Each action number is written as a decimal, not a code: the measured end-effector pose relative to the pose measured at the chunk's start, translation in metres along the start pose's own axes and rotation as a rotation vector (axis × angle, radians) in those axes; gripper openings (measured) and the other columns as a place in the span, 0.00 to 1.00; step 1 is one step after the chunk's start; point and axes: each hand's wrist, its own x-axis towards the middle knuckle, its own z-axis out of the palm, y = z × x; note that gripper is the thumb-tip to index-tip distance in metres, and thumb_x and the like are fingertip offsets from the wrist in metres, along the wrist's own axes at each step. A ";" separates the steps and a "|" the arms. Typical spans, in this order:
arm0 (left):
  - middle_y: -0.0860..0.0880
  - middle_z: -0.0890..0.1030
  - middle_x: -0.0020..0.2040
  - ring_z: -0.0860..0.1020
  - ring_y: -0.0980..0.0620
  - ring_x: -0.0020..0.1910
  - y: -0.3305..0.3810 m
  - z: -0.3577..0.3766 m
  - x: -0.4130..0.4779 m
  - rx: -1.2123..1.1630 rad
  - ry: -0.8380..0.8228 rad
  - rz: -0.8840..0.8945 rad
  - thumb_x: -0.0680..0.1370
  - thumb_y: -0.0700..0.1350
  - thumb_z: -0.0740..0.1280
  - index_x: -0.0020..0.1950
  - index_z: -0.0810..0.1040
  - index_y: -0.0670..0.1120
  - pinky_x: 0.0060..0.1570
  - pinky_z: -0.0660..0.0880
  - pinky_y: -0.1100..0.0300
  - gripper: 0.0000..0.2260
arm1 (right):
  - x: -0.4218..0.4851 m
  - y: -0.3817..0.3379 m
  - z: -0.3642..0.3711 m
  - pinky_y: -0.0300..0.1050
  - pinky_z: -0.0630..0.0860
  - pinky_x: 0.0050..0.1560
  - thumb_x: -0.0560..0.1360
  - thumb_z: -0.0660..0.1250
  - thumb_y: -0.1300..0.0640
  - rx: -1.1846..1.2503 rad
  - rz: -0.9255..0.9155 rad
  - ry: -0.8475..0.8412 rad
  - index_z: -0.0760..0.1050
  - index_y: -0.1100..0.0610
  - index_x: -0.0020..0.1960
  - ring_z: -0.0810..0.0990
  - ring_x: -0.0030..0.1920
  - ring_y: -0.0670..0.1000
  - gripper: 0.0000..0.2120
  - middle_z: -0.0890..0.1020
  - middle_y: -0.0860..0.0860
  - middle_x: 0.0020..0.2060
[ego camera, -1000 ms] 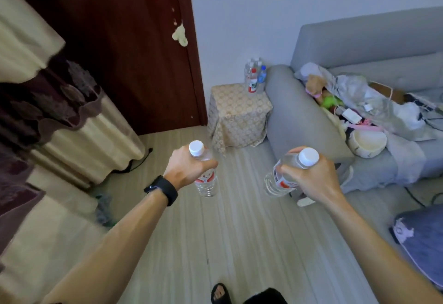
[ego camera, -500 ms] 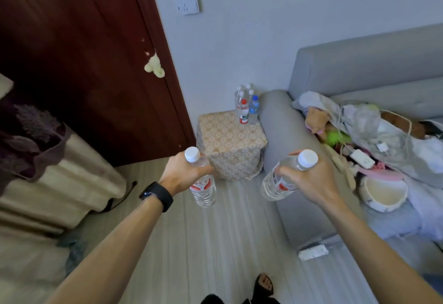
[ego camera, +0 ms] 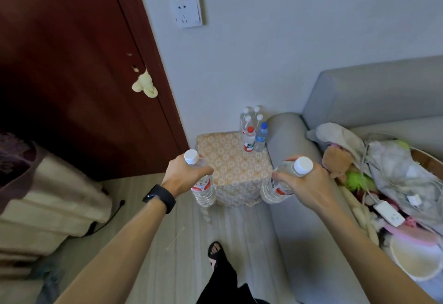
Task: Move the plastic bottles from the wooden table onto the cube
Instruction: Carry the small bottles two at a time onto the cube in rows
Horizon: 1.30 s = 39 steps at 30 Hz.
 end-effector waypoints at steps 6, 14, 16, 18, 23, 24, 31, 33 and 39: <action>0.53 0.85 0.40 0.83 0.57 0.43 0.012 -0.006 0.098 -0.051 -0.039 -0.042 0.67 0.50 0.76 0.41 0.83 0.49 0.44 0.81 0.59 0.07 | 0.077 -0.013 0.036 0.41 0.76 0.41 0.63 0.81 0.50 -0.018 0.035 -0.014 0.82 0.48 0.43 0.83 0.42 0.45 0.12 0.85 0.43 0.37; 0.55 0.84 0.42 0.82 0.59 0.44 0.017 0.017 0.196 -0.034 -0.073 -0.110 0.68 0.51 0.77 0.47 0.81 0.52 0.39 0.75 0.66 0.10 | 0.180 -0.013 0.075 0.42 0.76 0.40 0.66 0.81 0.48 -0.055 0.074 -0.102 0.80 0.49 0.42 0.82 0.41 0.44 0.12 0.84 0.44 0.37; 0.55 0.84 0.43 0.81 0.59 0.44 0.018 0.028 0.216 -0.038 -0.063 -0.137 0.68 0.51 0.77 0.47 0.80 0.52 0.40 0.76 0.65 0.11 | 0.208 -0.012 0.085 0.35 0.71 0.37 0.67 0.80 0.48 -0.059 0.082 -0.150 0.79 0.49 0.43 0.80 0.40 0.39 0.11 0.83 0.42 0.37; 0.55 0.83 0.43 0.81 0.58 0.44 0.018 0.041 0.236 -0.042 -0.061 -0.167 0.69 0.51 0.76 0.48 0.79 0.52 0.40 0.75 0.66 0.11 | 0.234 -0.008 0.095 0.32 0.70 0.37 0.69 0.79 0.49 -0.054 0.086 -0.199 0.79 0.49 0.45 0.79 0.40 0.37 0.11 0.82 0.41 0.37; 0.56 0.83 0.46 0.81 0.55 0.47 0.003 0.079 0.277 -0.053 -0.075 -0.262 0.69 0.53 0.76 0.53 0.77 0.57 0.40 0.73 0.65 0.15 | 0.291 0.005 0.127 0.33 0.72 0.36 0.72 0.77 0.50 -0.071 0.095 -0.339 0.78 0.55 0.46 0.79 0.37 0.41 0.11 0.83 0.48 0.37; 0.56 0.83 0.48 0.81 0.54 0.49 -0.004 0.087 0.283 -0.065 -0.083 -0.291 0.70 0.53 0.76 0.55 0.78 0.57 0.42 0.75 0.63 0.16 | 0.301 0.010 0.136 0.34 0.72 0.36 0.73 0.76 0.49 -0.089 0.100 -0.388 0.77 0.55 0.45 0.79 0.36 0.41 0.11 0.83 0.49 0.37; 0.55 0.82 0.55 0.80 0.51 0.54 -0.063 0.150 0.314 -0.127 -0.173 -0.477 0.71 0.54 0.76 0.61 0.78 0.58 0.54 0.78 0.56 0.20 | 0.334 0.064 0.197 0.36 0.73 0.41 0.77 0.69 0.41 -0.202 0.223 -0.624 0.75 0.51 0.50 0.79 0.40 0.43 0.14 0.82 0.46 0.40; 0.54 0.81 0.57 0.79 0.52 0.54 -0.078 0.165 0.321 -0.139 -0.207 -0.495 0.72 0.52 0.76 0.62 0.78 0.55 0.54 0.77 0.58 0.20 | 0.338 0.086 0.214 0.45 0.77 0.49 0.78 0.65 0.38 -0.226 0.289 -0.717 0.73 0.49 0.55 0.80 0.46 0.47 0.16 0.81 0.46 0.46; 0.58 0.80 0.59 0.79 0.54 0.55 -0.114 0.197 0.335 -0.194 -0.163 -0.510 0.69 0.54 0.78 0.60 0.78 0.61 0.55 0.78 0.57 0.21 | 0.347 0.134 0.265 0.51 0.76 0.54 0.73 0.60 0.27 -0.303 0.411 -0.721 0.64 0.41 0.71 0.80 0.57 0.53 0.32 0.80 0.47 0.59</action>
